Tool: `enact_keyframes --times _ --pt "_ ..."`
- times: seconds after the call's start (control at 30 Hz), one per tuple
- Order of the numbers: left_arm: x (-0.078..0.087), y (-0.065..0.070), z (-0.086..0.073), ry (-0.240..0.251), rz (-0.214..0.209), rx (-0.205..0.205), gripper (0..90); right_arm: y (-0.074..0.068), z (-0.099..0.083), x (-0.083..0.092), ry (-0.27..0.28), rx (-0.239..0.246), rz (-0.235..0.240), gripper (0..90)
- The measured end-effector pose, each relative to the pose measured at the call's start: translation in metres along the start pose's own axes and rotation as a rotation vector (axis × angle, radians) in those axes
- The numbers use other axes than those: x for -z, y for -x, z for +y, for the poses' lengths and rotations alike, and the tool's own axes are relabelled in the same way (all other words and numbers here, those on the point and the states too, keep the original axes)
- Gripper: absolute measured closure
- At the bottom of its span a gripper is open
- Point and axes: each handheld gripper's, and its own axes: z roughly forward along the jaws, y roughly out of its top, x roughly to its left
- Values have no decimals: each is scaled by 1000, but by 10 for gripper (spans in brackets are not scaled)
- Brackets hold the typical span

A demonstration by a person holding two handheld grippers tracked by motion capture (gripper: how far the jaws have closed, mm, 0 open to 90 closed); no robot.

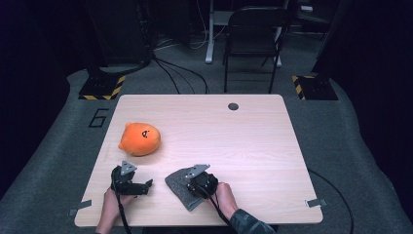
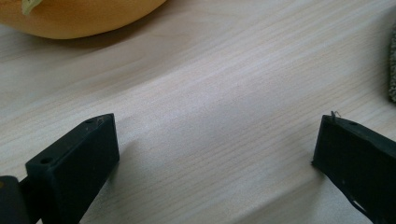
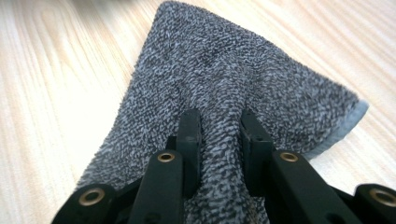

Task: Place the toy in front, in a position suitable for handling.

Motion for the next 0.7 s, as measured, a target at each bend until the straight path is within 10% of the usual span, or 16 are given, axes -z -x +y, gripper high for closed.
enact_keyframes --times 0.7 --pt "0 0 0 1 0 0 1 14 12 49 101 -25 4 739"
